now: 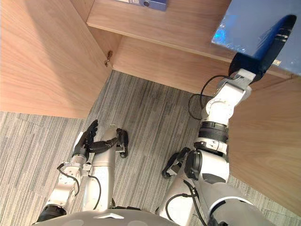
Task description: Walk over to the cabinet, pick up the folder, carry it to the office cabinet, place the folder inside the office cabinet, then close the office cabinet door
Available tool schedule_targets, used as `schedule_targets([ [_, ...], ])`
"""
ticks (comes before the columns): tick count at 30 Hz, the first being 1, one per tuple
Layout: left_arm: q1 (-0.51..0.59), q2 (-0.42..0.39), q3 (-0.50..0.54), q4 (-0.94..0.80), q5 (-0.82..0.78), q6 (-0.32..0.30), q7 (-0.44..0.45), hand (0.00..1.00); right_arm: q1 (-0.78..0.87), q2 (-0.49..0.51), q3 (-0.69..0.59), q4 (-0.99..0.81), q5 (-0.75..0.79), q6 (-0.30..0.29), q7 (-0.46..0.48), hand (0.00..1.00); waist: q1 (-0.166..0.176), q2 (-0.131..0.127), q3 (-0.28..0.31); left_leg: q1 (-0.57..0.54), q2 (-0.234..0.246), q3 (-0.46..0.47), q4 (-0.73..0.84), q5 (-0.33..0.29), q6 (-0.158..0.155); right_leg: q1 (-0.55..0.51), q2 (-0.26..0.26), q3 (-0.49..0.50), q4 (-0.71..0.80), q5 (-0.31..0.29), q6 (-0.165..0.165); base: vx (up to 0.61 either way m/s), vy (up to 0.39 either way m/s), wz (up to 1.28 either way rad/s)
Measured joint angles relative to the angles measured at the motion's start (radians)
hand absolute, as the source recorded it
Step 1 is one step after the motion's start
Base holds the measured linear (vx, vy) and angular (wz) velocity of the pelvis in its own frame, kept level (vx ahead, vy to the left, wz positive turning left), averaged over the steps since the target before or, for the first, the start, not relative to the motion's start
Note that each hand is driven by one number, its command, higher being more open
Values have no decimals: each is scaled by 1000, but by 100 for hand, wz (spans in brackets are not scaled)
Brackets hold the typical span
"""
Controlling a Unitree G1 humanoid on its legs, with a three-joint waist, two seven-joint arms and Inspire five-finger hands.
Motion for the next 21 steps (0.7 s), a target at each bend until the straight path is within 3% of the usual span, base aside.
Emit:
schedule_targets([
  [21, 0, 2, -11, 0, -49, 3, 0, 100, -27, -3, 45, 76, 0, 13, -6, 0, -2, -1, 5, -1, -9, -18, -60, 33, -17, 17, 2, -43, -41, 0, -1, -1, -12, 2],
])
